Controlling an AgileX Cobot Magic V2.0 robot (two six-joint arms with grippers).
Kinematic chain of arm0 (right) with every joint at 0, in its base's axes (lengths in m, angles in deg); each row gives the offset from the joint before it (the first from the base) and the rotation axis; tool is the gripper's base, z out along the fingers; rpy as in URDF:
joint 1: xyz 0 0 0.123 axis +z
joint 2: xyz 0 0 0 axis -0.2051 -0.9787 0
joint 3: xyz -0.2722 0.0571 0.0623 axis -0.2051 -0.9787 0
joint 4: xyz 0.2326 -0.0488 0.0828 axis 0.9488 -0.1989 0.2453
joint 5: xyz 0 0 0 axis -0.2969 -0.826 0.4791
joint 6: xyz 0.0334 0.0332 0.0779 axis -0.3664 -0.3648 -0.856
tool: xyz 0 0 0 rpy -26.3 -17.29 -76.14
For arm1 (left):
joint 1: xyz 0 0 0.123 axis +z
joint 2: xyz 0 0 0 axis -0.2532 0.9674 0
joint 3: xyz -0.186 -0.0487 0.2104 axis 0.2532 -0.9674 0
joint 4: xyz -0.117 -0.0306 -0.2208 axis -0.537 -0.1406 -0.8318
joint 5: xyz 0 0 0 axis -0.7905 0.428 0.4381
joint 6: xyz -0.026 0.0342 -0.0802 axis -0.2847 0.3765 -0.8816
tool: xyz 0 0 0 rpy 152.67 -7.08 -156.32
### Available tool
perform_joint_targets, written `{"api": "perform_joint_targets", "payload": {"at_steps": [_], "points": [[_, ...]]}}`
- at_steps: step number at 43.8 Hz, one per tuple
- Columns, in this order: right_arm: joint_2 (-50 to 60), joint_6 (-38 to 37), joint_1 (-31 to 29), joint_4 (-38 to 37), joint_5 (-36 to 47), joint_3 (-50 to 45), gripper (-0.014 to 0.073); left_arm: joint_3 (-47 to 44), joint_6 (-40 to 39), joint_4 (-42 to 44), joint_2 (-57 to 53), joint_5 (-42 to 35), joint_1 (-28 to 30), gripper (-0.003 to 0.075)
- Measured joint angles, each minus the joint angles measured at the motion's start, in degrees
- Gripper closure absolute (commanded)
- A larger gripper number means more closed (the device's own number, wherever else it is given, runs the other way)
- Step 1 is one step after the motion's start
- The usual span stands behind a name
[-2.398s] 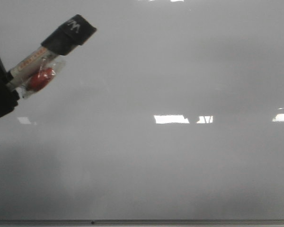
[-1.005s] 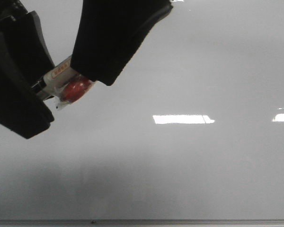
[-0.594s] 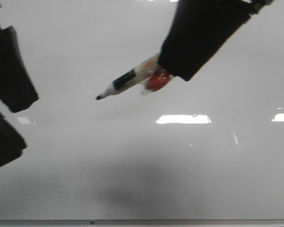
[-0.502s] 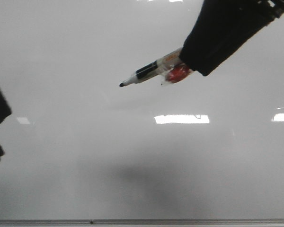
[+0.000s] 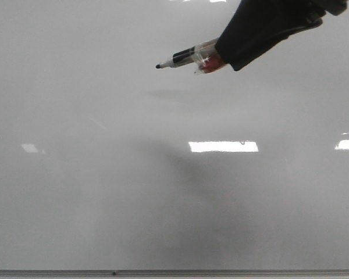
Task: Write number 8 on whiteboard
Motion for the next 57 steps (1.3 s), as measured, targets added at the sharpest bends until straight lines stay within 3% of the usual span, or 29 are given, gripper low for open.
{"api": "perform_joint_targets", "payload": {"at_steps": [17,32,48,57], "points": [[-15.9,0.0,0.1,2.1,7.0,10.4,0.0651,-0.8,0.0,-2.4,-5.8,-3.6,0.0,0.0739],[-23.3,2.0,2.9,3.3,3.1,13.7,0.0651,-0.8,0.0,-2.4,-5.8,-3.7,0.0,0.0739],[-18.1,1.5,-5.2,3.4,-0.3,1.3,0.0651,-0.8,0.0,-2.4,-5.8,-3.7,0.0,0.0739],[-20.7,1.5,-1.5,3.3,2.9,-2.5,0.0651,-0.8,0.0,-2.4,-5.8,-3.7,0.0,0.0739]]}}
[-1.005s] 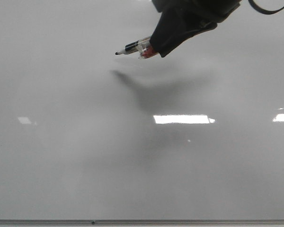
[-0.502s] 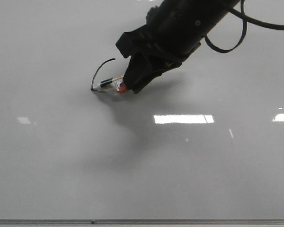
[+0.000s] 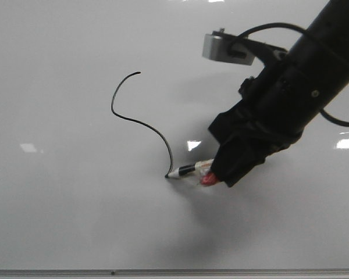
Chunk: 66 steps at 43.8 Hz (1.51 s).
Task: Write number 8 on whiteboard
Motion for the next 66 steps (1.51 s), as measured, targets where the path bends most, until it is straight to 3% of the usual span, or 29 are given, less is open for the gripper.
{"api": "perform_joint_targets", "payload": {"at_steps": [14,21,31,37,52,59,63,66], "points": [[-6.9,-0.1,8.6,2.2,3.4,9.6,0.0651,0.0,0.0,0.0,0.0,0.0,0.0,0.0739],[-5.0,-0.4,7.2,2.8,3.4,10.1,0.0651,0.0,0.0,0.0,0.0,0.0,0.0,0.0739],[3.7,-0.4,-1.0,2.8,1.5,7.4,0.0651,0.0,0.0,0.0,0.0,0.0,0.0,0.0739],[7.1,-0.4,-2.9,2.8,2.9,7.8,0.0651,0.0,0.0,0.0,0.0,0.0,0.0,0.0739],[-1.1,-0.4,2.8,2.7,0.2,17.3,0.0651,0.0,0.0,0.0,0.0,0.0,0.0,0.0739],[4.0,0.4,4.7,-2.4,-1.6,17.3,0.0651,0.0,0.0,-0.1,0.0,-0.1,0.0,0.0736],[10.2,4.6,6.5,-9.2,-3.2,17.5,0.0651,1.1,0.1,1.6,1.3,1.5,0.0,0.0678],[13.3,8.7,8.7,-16.1,-5.3,17.7,0.0651,5.0,1.6,4.8,5.4,4.3,0.0,0.0533]]}}
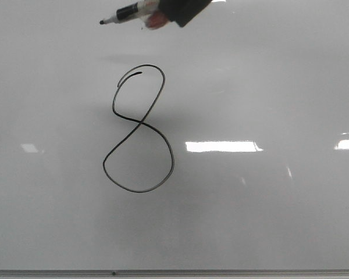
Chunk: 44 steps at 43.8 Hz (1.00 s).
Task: Write number 8 on whiteboard
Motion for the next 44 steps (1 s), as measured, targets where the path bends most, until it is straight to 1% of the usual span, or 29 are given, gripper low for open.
{"api": "perform_joint_targets", "payload": {"at_steps": [1,3,5,7,10,12,14,19,25,30,32,39,44], "points": [[0.6,1.2,0.6,-2.5,-0.9,0.0,0.0651,1.3,0.6,0.7,2.0,0.6,0.0,0.0486],[1.0,2.7,2.3,-6.6,-2.2,0.0,0.0651,5.2,2.7,1.9,5.8,1.8,0.0,0.0360],[1.1,3.4,3.6,-10.1,-3.2,0.0,0.0651,8.3,4.9,2.8,9.3,2.8,0.0,0.0273],[1.1,3.8,5.1,-12.4,-3.9,0.0,0.0651,11.8,7.3,3.4,13.2,3.9,0.0,0.0245],[1.1,4.1,7.6,-14.1,-4.2,0.0,0.0651,16.1,10.4,3.9,18.8,5.5,0.3,0.0265],[1.1,4.1,9.2,-14.6,-4.2,0.0,0.0651,17.9,11.2,4.7,21.7,5.7,-0.8,0.0285],[1.1,4.3,10.8,-14.6,-4.2,0.0,0.0651,18.8,11.8,6.3,24.1,5.5,-2.9,0.0300],[1.1,4.3,14.2,-14.6,-4.2,0.0,0.0651,19.5,11.9,11.0,27.1,4.9,-9.2,0.0302],[1.1,4.3,17.3,-14.7,-4.2,0.0,0.0651,19.5,11.9,12.0,27.5,3.3,-13.8,0.0302],[1.1,4.3,19.5,-14.8,-3.7,0.0,0.0651,19.5,11.9,12.1,27.5,3.2,-15.1,0.0304],[1.1,4.3,20.0,-14.8,-3.1,0.0,0.0651,19.5,11.9,12.1,27.5,3.5,-15.4,0.0318],[1.1,4.3,21.7,-14.8,-1.5,0.0,0.0651,19.5,11.9,12.3,27.5,4.2,-15.6,0.0417],[1.1,4.3,23.0,-14.8,-0.5,0.0,0.0651,19.5,11.9,12.3,27.5,4.9,-15.6,0.0465]]}}
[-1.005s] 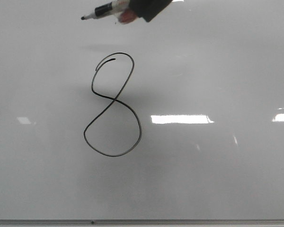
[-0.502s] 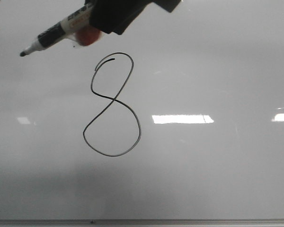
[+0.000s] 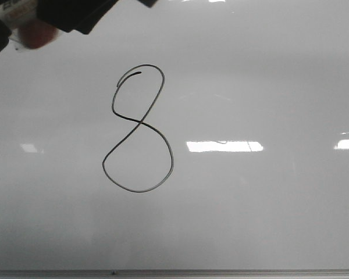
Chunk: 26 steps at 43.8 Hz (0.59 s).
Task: Write number 8 on whiteboard
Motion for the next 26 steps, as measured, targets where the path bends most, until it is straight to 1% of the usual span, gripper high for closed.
{"api": "perform_joint_targets", "payload": {"at_steps": [6,14,18,20,22,23,26], "points": [[0.0,0.0,1.1,0.0,1.3,0.0,0.0651,0.0,0.0,0.0,0.0,1.2,0.0,0.0530],[0.0,0.0,1.2,0.0,1.7,0.0,0.0651,0.0,0.0,0.1,0.0,1.4,-0.2,0.0655],[0.0,0.1,1.2,-0.1,1.4,0.0,0.0638,0.0,-0.4,0.1,0.0,1.5,-0.2,0.0693],[0.0,0.1,1.2,-0.1,1.3,0.0,0.0606,0.0,-0.5,0.1,0.0,1.7,-0.2,0.0699],[0.0,0.1,1.2,-0.1,1.2,0.0,0.0538,0.0,-0.5,0.2,0.0,2.0,-0.2,0.0699],[0.0,0.1,1.2,-0.1,1.2,0.0,0.0500,0.0,-0.5,0.3,0.0,2.1,-0.2,0.0699],[0.0,-0.6,1.2,-0.1,1.2,0.0,0.0334,0.0,-0.5,0.4,0.0,2.3,-0.2,0.0699]]}}
